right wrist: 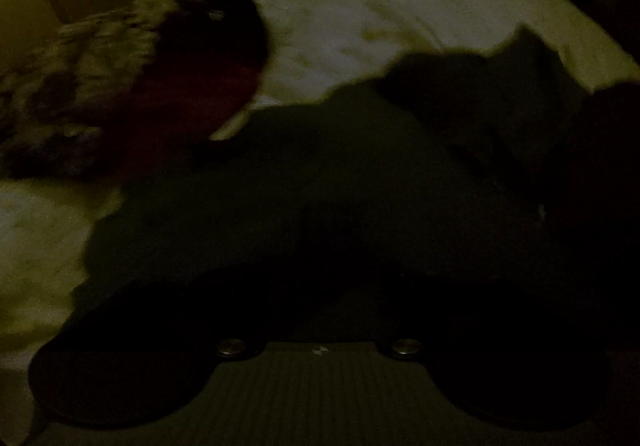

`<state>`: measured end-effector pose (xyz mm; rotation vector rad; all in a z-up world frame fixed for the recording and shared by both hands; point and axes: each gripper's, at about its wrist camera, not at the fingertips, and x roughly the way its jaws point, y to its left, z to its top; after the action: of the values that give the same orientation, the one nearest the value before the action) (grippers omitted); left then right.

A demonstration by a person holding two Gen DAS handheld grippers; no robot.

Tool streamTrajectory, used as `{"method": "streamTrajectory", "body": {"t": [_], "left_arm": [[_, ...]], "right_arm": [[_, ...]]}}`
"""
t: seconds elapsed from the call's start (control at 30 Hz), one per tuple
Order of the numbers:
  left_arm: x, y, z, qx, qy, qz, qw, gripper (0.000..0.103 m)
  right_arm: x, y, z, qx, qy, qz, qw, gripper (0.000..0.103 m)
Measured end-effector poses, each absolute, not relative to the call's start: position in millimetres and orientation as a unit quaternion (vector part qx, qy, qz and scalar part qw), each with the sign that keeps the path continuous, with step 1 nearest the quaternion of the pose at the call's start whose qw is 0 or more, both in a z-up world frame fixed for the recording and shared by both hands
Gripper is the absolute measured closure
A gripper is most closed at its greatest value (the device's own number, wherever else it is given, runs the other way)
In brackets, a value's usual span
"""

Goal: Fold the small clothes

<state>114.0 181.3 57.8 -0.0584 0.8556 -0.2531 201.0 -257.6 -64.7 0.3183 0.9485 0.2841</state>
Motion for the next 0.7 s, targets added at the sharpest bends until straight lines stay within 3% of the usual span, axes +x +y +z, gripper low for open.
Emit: {"method": "streamTrajectory", "body": {"t": [0.3, 0.37, 0.43, 0.5, 0.7], "left_arm": [[96.6, 165.5, 20.3, 0.004, 0.455, -0.137, 0.880, 0.000], [86.4, 158.3, 18.1, 0.018, 0.449, -0.140, 0.882, 0.000], [77.2, 151.1, 15.6, 0.038, 0.444, -0.143, 0.884, 0.000], [65.3, 141.0, 13.4, 0.057, 0.432, -0.142, 0.889, 0.000], [33.4, 69.8, 8.6, 0.111, 0.411, -0.239, 0.873, 0.000]], "right_arm": [[217.4, -249.5, -104.3, 0.189, 0.467, 0.119, 0.856, 0.038], [218.8, -245.5, -105.7, 0.183, 0.466, 0.129, 0.856, 0.048], [219.0, -244.4, -104.1, 0.188, 0.467, 0.146, 0.852, 0.077], [220.7, -248.8, -96.4, 0.217, 0.458, 0.156, 0.848, 0.090], [203.8, -263.7, -16.7, 0.306, 0.383, 0.230, 0.841, 0.091]]}}
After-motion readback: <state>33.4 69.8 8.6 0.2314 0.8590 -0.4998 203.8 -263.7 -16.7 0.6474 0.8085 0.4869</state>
